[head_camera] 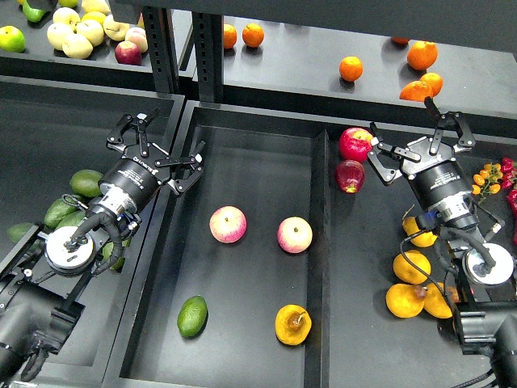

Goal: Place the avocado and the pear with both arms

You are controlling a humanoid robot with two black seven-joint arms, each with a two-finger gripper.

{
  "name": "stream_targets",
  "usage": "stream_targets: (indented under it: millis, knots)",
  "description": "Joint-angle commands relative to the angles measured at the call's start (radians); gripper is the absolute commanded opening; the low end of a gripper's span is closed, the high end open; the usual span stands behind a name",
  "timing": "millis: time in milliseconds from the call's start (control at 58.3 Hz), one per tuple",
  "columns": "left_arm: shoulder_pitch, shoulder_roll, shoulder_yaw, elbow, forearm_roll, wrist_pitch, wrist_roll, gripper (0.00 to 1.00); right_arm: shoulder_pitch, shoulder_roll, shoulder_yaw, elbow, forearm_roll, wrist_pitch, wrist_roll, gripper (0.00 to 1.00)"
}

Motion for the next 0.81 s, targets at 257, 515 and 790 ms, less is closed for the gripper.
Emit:
stream_targets:
  millis: [257, 515, 790]
  knots:
    - [-0.005, 0.000, -0.003, 0.007, 0.001, -0.092, -0.002, 1.00, 0.005, 0.000, 0.000, 0.002, 0.000, -0.003, -0.002, 0.99]
    - [-0.005, 0.000, -0.005, 0.008, 0.001, -0.097, -0.011, 1.00, 0.005, 0.000, 0.000, 0.003, 0.000, -0.003, -0.002, 0.99]
    - [-0.005, 0.000, -0.009, 0.008, 0.001, -0.097, -0.012, 1.00, 0.005, 0.000, -0.002, 0.005, 0.002, -0.003, -0.003, 0.99]
